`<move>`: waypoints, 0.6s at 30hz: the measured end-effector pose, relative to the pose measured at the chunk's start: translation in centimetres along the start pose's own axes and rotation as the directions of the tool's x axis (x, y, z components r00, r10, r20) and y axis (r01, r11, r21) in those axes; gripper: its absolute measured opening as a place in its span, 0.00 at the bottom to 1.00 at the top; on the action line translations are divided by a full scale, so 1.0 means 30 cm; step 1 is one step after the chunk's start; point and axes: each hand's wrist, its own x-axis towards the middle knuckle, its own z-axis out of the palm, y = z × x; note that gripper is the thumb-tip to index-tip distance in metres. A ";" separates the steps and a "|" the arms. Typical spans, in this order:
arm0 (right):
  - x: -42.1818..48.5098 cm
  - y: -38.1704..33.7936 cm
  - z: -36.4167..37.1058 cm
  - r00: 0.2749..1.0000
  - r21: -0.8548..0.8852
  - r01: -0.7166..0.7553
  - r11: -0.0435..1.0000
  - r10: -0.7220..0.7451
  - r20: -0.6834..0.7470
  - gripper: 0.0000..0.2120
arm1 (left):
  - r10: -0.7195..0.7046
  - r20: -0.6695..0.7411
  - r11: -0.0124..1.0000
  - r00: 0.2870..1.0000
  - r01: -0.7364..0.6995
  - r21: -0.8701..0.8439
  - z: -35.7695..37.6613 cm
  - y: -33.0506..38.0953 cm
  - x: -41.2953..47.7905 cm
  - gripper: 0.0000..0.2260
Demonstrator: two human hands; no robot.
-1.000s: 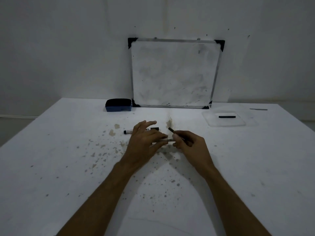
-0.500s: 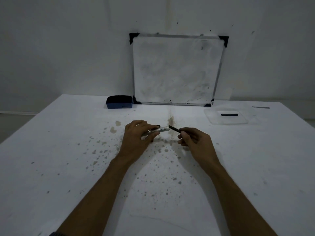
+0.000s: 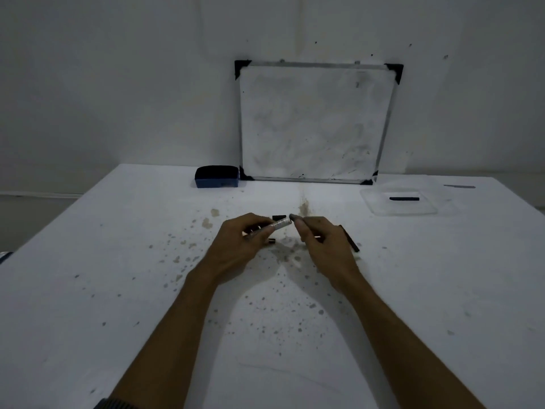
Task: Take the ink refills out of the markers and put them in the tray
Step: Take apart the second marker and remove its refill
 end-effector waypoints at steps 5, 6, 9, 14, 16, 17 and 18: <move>0.011 -0.003 0.067 0.974 -0.266 0.076 0.961 -0.015 0.224 0.18 | -0.084 -0.093 0.996 0.992 0.082 -0.028 -0.054 -0.020 0.007 0.10; 0.015 0.000 0.083 0.963 -0.336 0.142 0.931 -0.051 0.265 0.20 | -0.093 -0.101 0.995 0.991 0.088 -0.045 -0.057 -0.023 0.007 0.11; 0.032 0.006 0.128 0.934 -0.418 0.275 0.866 -0.136 0.331 0.18 | -0.138 -0.092 0.984 0.986 0.127 -0.124 -0.056 -0.019 0.004 0.12; 0.038 0.005 0.106 0.980 -0.340 0.126 0.932 -0.064 0.188 0.11 | -0.217 -0.014 0.948 0.976 0.208 -0.241 -0.035 -0.006 0.004 0.15; 0.041 0.012 0.058 0.993 -0.194 0.020 0.981 0.003 0.120 0.12 | -0.240 0.045 0.924 0.970 0.242 -0.295 -0.023 0.009 0.005 0.14; 0.043 0.016 0.031 0.995 -0.108 -0.020 0.994 0.030 0.092 0.13 | -0.246 0.080 0.912 0.966 0.258 -0.320 -0.016 0.022 0.005 0.14; 0.043 0.017 0.006 0.996 -0.008 -0.065 0.998 0.065 0.061 0.12 | -0.245 0.116 0.904 0.963 0.270 -0.332 -0.008 0.034 0.003 0.14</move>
